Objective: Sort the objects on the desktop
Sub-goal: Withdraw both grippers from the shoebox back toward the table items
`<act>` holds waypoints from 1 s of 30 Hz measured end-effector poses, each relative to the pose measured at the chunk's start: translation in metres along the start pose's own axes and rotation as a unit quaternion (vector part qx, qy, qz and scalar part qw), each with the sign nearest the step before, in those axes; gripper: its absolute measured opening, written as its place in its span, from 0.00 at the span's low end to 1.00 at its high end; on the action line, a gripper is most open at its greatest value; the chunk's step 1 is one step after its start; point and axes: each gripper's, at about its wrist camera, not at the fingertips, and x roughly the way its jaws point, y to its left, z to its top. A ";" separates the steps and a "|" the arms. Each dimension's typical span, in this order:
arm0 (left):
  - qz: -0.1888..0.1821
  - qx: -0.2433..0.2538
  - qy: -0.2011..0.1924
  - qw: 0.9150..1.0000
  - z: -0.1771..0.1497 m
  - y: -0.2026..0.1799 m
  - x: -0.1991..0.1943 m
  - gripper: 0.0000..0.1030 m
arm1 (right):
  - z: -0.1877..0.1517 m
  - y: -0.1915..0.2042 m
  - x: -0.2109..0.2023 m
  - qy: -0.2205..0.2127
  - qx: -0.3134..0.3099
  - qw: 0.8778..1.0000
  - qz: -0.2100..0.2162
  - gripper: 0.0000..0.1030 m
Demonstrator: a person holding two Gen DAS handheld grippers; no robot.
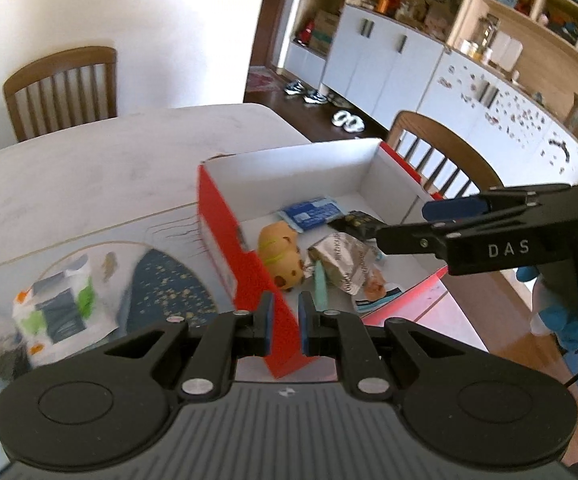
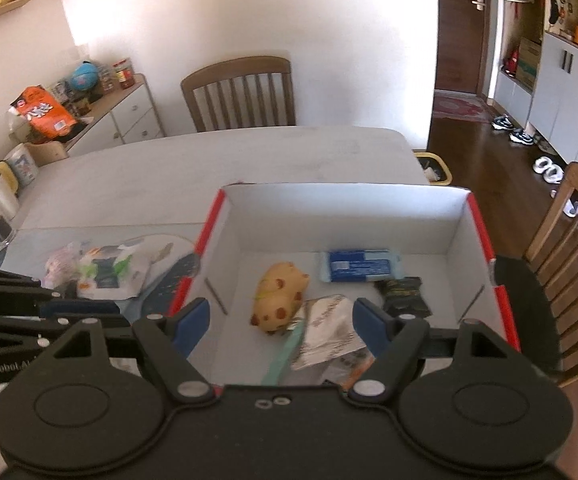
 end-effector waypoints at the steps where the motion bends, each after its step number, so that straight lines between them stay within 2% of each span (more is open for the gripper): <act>1: 0.001 -0.003 -0.003 1.000 -0.002 0.005 -0.005 0.10 | -0.001 0.004 -0.001 -0.001 -0.001 1.000 0.001 0.76; 6: 0.014 -0.011 -0.021 1.000 -0.013 0.025 -0.028 0.10 | -0.001 0.024 -0.003 -0.002 -0.009 1.000 0.004 0.76; 8: 0.017 -0.012 -0.027 0.999 -0.017 0.034 -0.037 0.10 | -0.002 0.035 -0.003 -0.005 -0.014 1.000 0.006 0.80; 12: 0.028 0.002 -0.040 0.999 -0.024 0.052 -0.055 0.10 | -0.006 0.062 -0.003 -0.021 -0.034 0.999 0.004 0.80; 18: 0.016 0.000 -0.042 0.999 -0.038 0.087 -0.074 0.10 | -0.011 0.098 -0.001 -0.036 -0.038 0.999 0.009 0.80; 26: 0.023 -0.002 -0.034 0.999 -0.053 0.135 -0.085 0.11 | -0.018 0.132 0.010 -0.060 -0.022 0.998 -0.004 0.80; 30: 0.028 -0.007 -0.031 0.999 -0.056 0.163 -0.088 0.19 | -0.020 0.149 0.019 -0.060 -0.021 0.998 -0.007 0.80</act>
